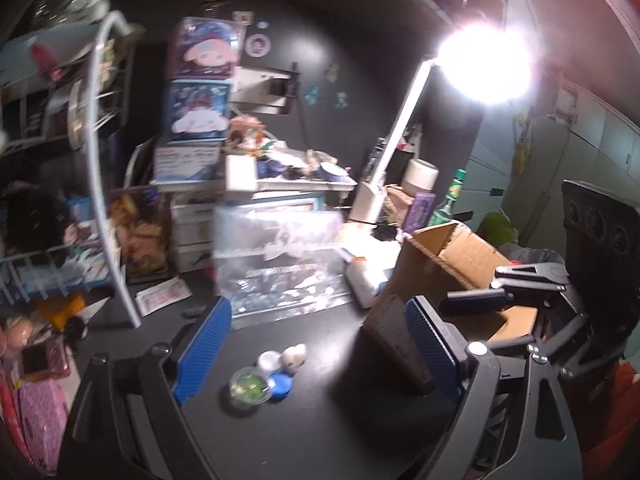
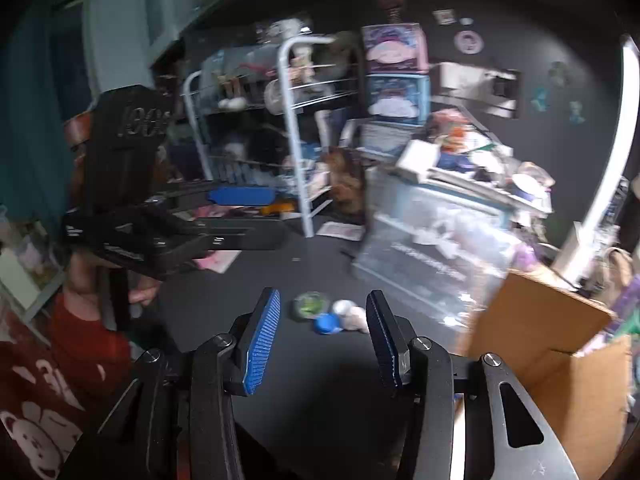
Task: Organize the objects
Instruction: 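Move the right gripper to the green round container and close around it, then close the right gripper on the green round container and lift it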
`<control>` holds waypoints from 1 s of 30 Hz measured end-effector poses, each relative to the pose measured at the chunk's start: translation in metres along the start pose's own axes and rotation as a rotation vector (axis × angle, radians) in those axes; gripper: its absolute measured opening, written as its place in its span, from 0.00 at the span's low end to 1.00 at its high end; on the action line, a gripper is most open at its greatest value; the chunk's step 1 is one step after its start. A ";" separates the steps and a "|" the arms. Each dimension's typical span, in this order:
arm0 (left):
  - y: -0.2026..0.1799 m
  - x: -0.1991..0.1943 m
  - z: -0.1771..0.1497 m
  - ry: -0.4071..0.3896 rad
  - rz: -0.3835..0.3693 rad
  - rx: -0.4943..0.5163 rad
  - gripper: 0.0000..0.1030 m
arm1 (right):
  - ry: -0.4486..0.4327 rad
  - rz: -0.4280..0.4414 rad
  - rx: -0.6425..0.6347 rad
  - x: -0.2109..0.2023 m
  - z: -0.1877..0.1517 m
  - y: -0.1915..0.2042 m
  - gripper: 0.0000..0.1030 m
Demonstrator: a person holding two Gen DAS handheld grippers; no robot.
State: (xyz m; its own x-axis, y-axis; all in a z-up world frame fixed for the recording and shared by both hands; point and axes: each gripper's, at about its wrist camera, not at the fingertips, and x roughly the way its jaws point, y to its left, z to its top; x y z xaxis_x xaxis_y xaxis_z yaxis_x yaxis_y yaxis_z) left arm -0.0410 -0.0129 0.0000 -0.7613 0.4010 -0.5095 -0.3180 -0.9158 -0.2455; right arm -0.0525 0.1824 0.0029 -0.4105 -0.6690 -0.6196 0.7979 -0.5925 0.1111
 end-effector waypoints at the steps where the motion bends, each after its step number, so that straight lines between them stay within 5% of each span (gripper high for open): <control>1: 0.006 -0.003 -0.005 -0.002 0.008 -0.008 0.85 | 0.008 0.023 -0.003 0.009 0.000 0.007 0.40; 7: 0.034 -0.014 -0.034 0.015 0.029 -0.051 0.85 | 0.110 0.107 -0.018 0.073 -0.010 0.036 0.40; 17: 0.068 -0.020 -0.072 0.035 0.053 -0.165 0.85 | 0.221 -0.041 -0.059 0.180 -0.032 0.019 0.40; 30: 0.086 -0.034 -0.077 0.032 0.083 -0.195 0.85 | 0.241 -0.039 -0.085 0.221 -0.030 0.017 0.44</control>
State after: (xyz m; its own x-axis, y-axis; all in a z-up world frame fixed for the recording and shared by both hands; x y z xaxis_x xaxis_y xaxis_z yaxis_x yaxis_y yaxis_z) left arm 0.0007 -0.1034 -0.0672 -0.7610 0.3279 -0.5598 -0.1376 -0.9248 -0.3547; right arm -0.1164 0.0386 -0.1555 -0.3330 -0.5137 -0.7907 0.8219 -0.5691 0.0236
